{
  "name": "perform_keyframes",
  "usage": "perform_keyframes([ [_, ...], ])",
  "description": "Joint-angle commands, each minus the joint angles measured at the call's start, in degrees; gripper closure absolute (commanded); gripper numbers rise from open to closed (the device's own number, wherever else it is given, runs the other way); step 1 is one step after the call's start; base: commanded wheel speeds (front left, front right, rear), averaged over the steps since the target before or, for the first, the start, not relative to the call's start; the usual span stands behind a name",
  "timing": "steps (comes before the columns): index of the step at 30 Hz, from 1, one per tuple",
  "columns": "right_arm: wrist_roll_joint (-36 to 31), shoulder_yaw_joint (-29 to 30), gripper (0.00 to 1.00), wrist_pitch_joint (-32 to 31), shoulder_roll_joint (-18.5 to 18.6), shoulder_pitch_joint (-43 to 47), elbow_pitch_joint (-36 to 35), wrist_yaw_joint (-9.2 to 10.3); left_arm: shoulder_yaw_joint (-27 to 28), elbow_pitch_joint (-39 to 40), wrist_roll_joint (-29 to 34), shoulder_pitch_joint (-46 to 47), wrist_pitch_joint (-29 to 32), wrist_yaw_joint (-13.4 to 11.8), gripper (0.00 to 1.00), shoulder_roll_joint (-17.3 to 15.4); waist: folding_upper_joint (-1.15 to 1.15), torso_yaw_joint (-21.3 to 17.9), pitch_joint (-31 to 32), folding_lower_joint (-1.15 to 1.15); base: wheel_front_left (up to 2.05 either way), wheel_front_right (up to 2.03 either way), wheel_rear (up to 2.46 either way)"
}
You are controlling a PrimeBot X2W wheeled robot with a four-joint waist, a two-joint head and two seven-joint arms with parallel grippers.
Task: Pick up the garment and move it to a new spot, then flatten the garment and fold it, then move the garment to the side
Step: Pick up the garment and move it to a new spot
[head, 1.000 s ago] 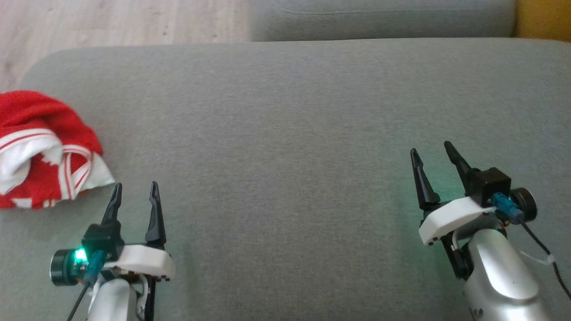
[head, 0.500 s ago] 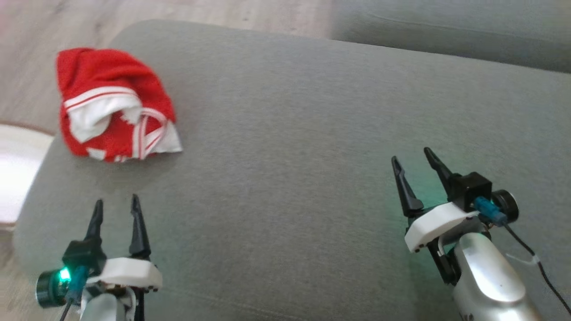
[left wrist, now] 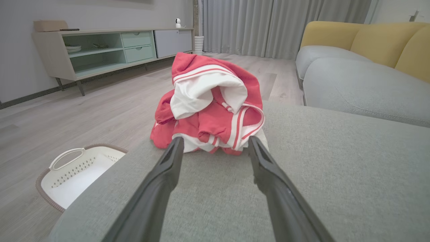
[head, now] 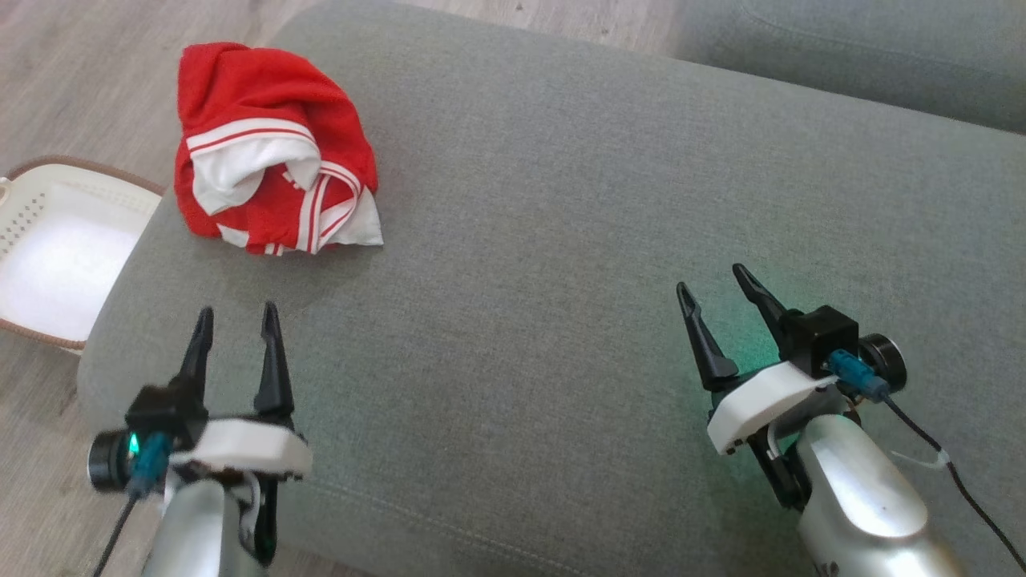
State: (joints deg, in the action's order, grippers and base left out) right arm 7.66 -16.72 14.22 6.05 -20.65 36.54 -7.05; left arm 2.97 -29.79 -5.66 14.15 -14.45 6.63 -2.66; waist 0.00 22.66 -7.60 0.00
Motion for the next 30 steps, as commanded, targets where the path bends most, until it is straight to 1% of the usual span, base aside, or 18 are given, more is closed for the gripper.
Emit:
perform_keyframes([
  [1, 0.5, -1.6, 0.0, 0.8, -0.1, -1.8, -1.2, -0.44, 1.4, 1.0, -0.5, 3.4, -0.5, 0.2, 0.0, -0.7, 0.0, -0.4, -0.5, 0.0, 0.0, 0.0, 0.0],
  [5, 0.8, -2.4, 0.0, 0.8, 0.5, -2.4, -1.3, -0.44, 2.3, -1.1, -1.2, 7.9, -0.5, 0.4, 0.0, -1.6, 0.0, -1.6, -1.7, 0.0, 0.0, 0.0, 0.0],
  [8, 1.0, -3.0, 0.0, 0.8, 0.8, -3.1, -1.9, -0.44, 3.0, -4.2, -1.6, 12.7, -0.5, 0.5, 0.0, -3.4, 0.0, -2.9, -2.9, 0.0, 0.0, 0.0, 0.0],
  [11, 1.1, -3.6, 0.0, 0.8, 1.2, -4.0, -2.7, -0.44, 2.8, -8.2, -1.0, 17.6, -0.5, 0.6, 0.0, -5.8, 0.0, -4.4, -4.4, 0.0, 0.0, 0.0, 0.0],
  [15, 1.3, -4.3, 0.0, 0.8, 1.9, -5.1, -3.9, -0.44, 2.2, -15.5, -0.8, 23.9, -0.5, 0.7, 0.0, -8.6, 0.0, -6.3, -6.8, 0.0, 0.0, 0.0, 0.0],
  [26, 1.4, -5.0, 0.0, 0.8, 3.7, -7.2, -6.1, -0.44, 0.0, -30.1, -1.6, 35.2, -0.3, 0.8, 0.0, -12.9, 0.0, -9.3, -12.2, 0.0, 0.0, 0.0, 0.0],
  [27, 1.5, -4.9, 0.0, 0.8, 3.7, -7.3, -6.2, -0.44, -0.1, -31.4, -1.5, 35.8, -0.1, 0.6, 0.0, -13.2, 0.0, -9.5, -12.6, 0.0, 0.0, 0.0, 0.0],
  [30, 1.5, -4.7, 0.0, 0.8, 3.8, -7.6, -6.3, -0.44, -0.5, -34.7, -0.9, 37.5, 0.2, -1.2, 0.0, -14.3, 0.0, -10.1, -13.5, 0.0, 0.0, 0.0, 0.0],
])
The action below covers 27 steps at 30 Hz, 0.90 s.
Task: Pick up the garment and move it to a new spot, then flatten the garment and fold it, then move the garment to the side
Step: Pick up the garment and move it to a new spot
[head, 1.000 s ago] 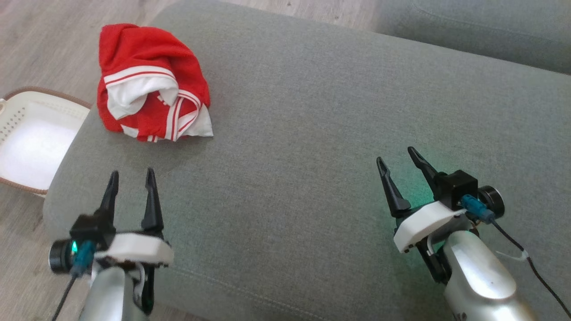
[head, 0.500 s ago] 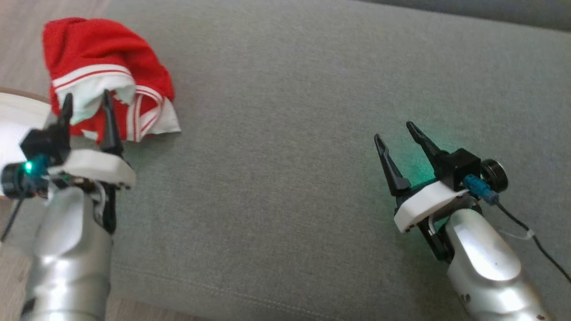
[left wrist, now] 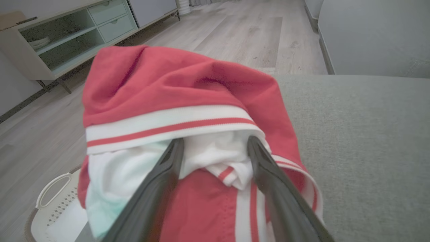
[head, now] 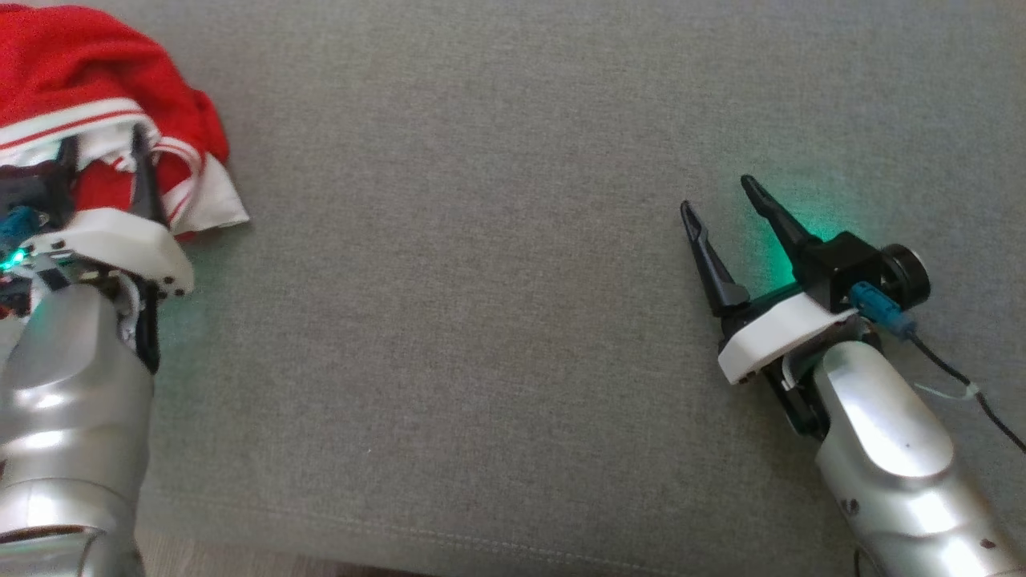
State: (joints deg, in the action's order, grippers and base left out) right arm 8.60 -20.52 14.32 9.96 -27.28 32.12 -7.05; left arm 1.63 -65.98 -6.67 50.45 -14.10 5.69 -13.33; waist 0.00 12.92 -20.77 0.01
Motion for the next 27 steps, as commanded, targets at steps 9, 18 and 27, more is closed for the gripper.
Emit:
perform_keyframes([
  [9, 0.7, 0.0, 0.0, 0.7, -0.3, -1.1, -1.8, -0.44, 1.2, -3.6, -0.7, 3.5, -0.4, -3.1, 1.0, -4.8, 0.0, -1.5, -1.4, -0.01, 0.0, 0.0, 0.0],
  [18, 1.3, 1.3, 0.0, 0.7, -1.7, 0.2, -1.9, -0.44, 0.0, 7.3, 0.0, 3.1, -0.9, -2.1, 1.0, -5.3, 0.0, -3.5, 1.5, -0.01, 0.0, 0.0, 0.0],
  [27, 1.7, 3.0, 0.0, 0.7, -3.7, 1.3, -3.1, -0.44, -4.3, 22.8, 0.7, 2.2, -0.9, 0.7, 1.0, -1.1, 0.0, -8.5, 5.1, -0.01, 0.0, 0.0, 0.0],
])
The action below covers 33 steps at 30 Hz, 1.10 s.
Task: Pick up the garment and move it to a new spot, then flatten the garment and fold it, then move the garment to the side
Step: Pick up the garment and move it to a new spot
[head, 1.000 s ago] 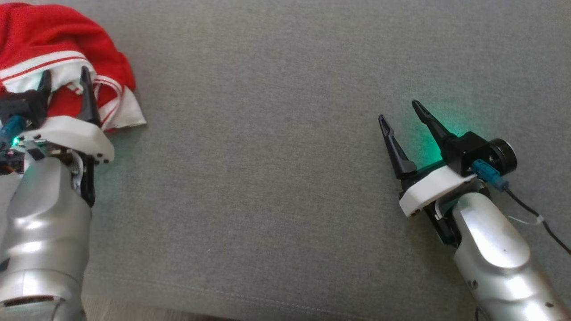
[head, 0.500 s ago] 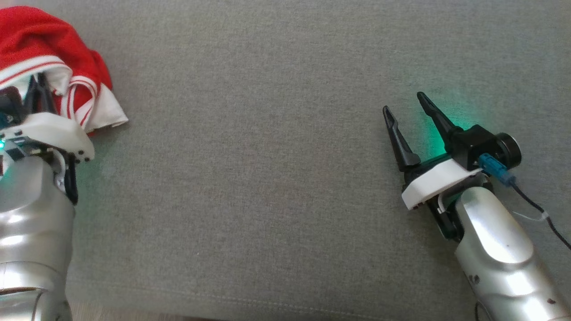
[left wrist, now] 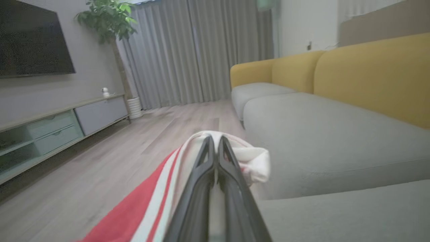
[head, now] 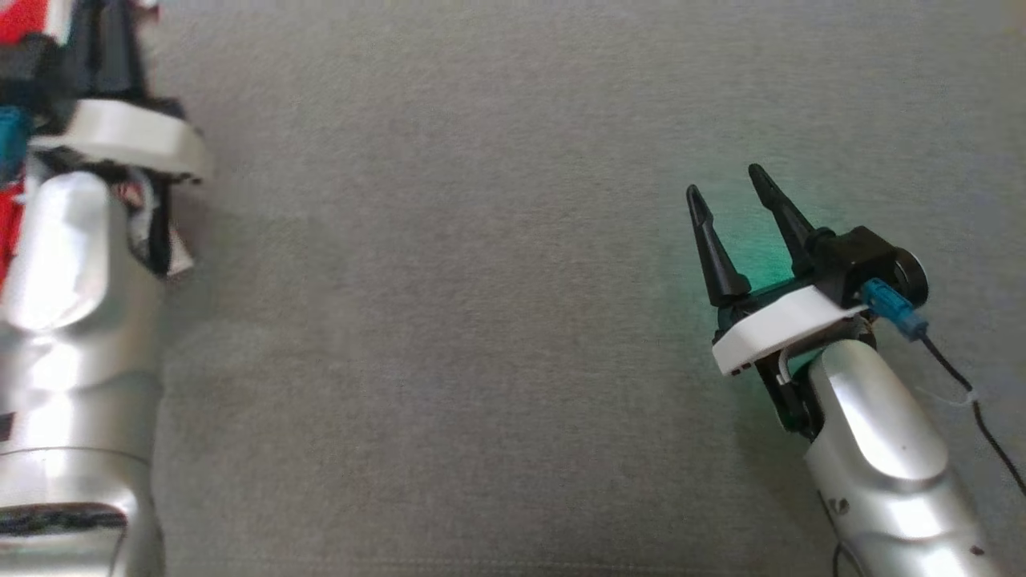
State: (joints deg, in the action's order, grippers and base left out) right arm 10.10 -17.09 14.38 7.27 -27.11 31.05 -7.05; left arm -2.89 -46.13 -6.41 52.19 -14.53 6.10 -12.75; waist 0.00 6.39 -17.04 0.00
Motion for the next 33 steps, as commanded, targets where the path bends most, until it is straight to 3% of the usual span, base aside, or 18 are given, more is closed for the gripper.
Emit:
perform_keyframes([
  [1, 0.2, -0.4, 0.0, 0.6, -1.3, 1.2, -2.3, -0.44, -0.5, 4.2, 0.3, 0.4, -0.5, 0.6, 1.0, -1.1, 0.0, -3.0, 1.8, 0.0, 0.0, 0.0, 0.0],
  [7, 0.4, -0.8, 0.0, 0.6, -2.2, 1.5, -3.6, -0.44, -6.0, 9.9, -1.8, -0.9, -0.5, 1.3, 1.0, 4.0, 0.0, -9.4, 3.9, 0.0, 0.0, 0.0, 0.0],
  [13, 1.1, -1.8, 0.0, 0.6, -3.3, 2.2, -4.9, -0.44, -15.1, 12.9, -6.8, -3.9, -0.5, 1.4, 1.0, 7.6, 0.0, -17.1, 5.7, 0.0, 0.0, 0.0, 0.0],
  [21, 2.6, -5.1, 0.0, 0.6, -4.2, 4.0, -5.7, -0.44, -24.9, 15.2, -13.9, -7.5, -0.5, 1.4, 1.0, 9.7, 0.0, -25.9, 7.0, 0.0, 0.0, 0.0, 0.0],
  [24, 3.8, -6.5, 0.0, 0.6, -4.3, 5.1, -5.9, -0.44, -30.7, 16.8, -19.4, -9.3, -0.5, 1.2, 1.0, 9.8, 0.0, -28.7, 7.2, 0.0, 0.0, 0.0, 0.0],
  [29, 4.7, -6.8, 0.0, 0.6, -4.4, 6.0, -6.1, -0.44, -37.0, 18.5, -23.9, -10.2, -0.5, -1.0, 1.0, 9.9, 0.0, -29.2, 7.3, 0.0, 0.0, 0.0, 0.0],
  [30, 4.6, -6.6, 0.0, 0.6, -4.4, 6.1, -6.0, -0.44, -37.5, 18.5, -24.3, -10.5, -0.5, -1.8, 0.87, 9.9, 0.0, -28.9, 7.5, 0.0, 0.0, 0.0, 0.0],
  [31, 4.5, -6.2, 0.0, 0.6, -4.4, 6.3, -5.9, -0.44, -37.5, 18.6, -24.5, -10.9, -0.5, -2.5, 0.31, 9.9, 0.0, -28.5, 7.6, 0.0, 0.0, 0.0, 0.0],
  [32, 4.5, -5.8, 0.0, 0.6, -4.4, 6.5, -5.9, -0.44, -37.3, 18.5, -24.4, -11.5, -0.5, -3.2, 0.0, 9.9, 0.0, -27.9, 7.8, 0.0, 0.0, 0.0, 0.0],
  [33, 4.4, -5.5, 0.0, 0.6, -4.4, 6.6, -5.9, -0.44, -37.1, 17.9, -23.9, -12.2, -0.5, -3.8, 0.0, 9.9, 0.0, -27.3, 8.0, 0.0, 0.0, 0.0, 0.0],
])
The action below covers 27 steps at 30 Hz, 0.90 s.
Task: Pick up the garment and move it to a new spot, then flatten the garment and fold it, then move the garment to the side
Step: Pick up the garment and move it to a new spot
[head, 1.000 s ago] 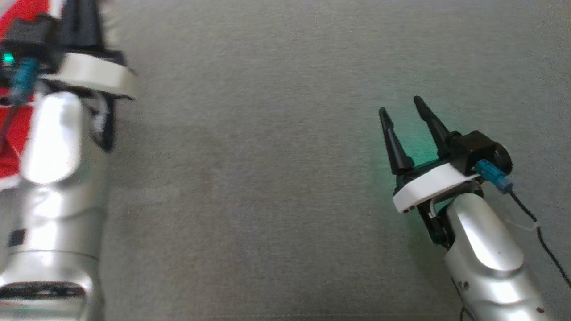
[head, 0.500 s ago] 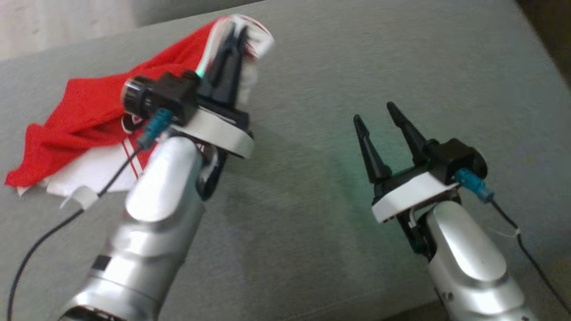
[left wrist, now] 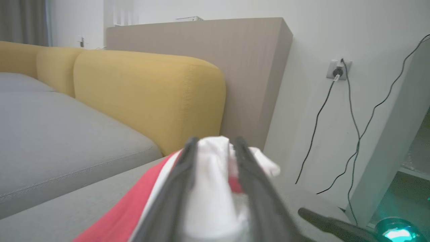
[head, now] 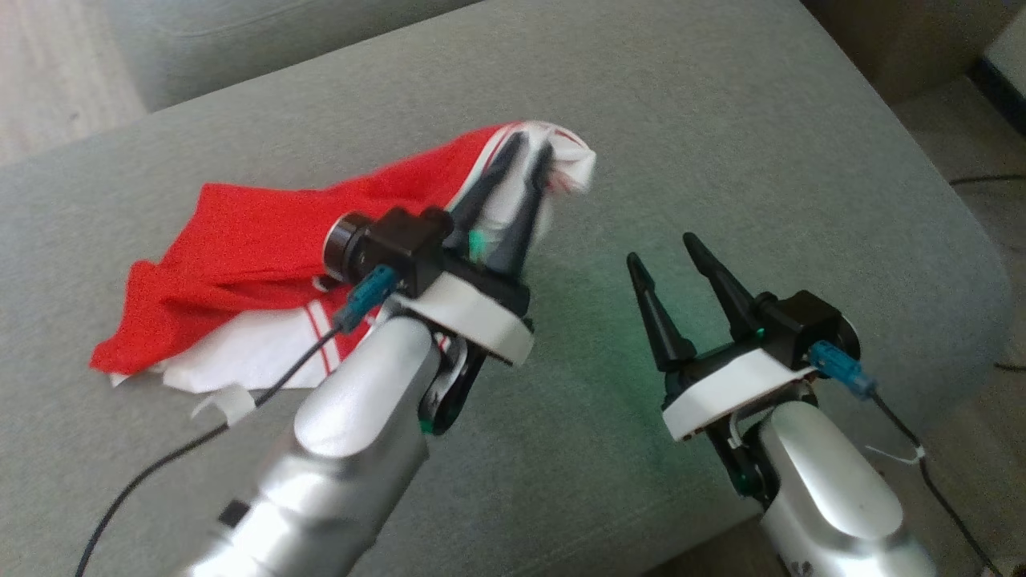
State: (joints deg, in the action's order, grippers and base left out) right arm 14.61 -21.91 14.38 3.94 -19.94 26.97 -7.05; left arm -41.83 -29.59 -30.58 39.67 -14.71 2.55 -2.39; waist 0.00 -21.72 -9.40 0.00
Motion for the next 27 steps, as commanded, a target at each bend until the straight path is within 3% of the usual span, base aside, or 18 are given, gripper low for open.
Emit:
perform_keyframes([
  [1, -0.2, -0.3, 0.0, 0.6, -1.0, -0.4, -1.8, -0.44, 2.5, 0.8, 0.6, -0.6, -0.3, -0.6, 0.0, -0.5, 0.0, 1.6, 0.6, 0.0, 0.0, 0.0, 0.0],
  [7, -1.4, 2.6, 0.0, 0.6, -1.1, 0.8, -1.6, -0.44, 10.3, -0.6, 4.8, -8.5, -0.3, -1.8, 0.0, -1.6, 0.0, 7.2, 2.1, 0.0, 0.0, 0.0, 0.0],
  [13, -3.0, 6.5, 0.0, 0.6, -1.0, 3.8, -0.8, -0.44, 23.2, 2.4, 9.1, -21.5, -0.3, -2.9, 0.0, -2.8, 0.0, 13.7, 5.7, 0.0, 0.0, 0.0, 0.0],
  [21, -3.7, 8.9, 0.0, 0.6, -1.0, 7.3, 0.0, -0.44, 35.9, 6.7, 12.9, -33.7, -0.3, -3.7, 0.0, -1.8, 0.0, 16.8, 8.6, 0.0, 0.0, 0.0, 0.0],
  [27, -3.7, 9.2, 0.0, 0.6, -1.0, 9.1, 0.6, -0.44, 42.1, 8.5, 14.7, -40.4, -0.3, -2.2, 0.0, -0.7, 0.0, 17.3, 9.4, 0.0, 0.0, 0.0, 0.0],
])
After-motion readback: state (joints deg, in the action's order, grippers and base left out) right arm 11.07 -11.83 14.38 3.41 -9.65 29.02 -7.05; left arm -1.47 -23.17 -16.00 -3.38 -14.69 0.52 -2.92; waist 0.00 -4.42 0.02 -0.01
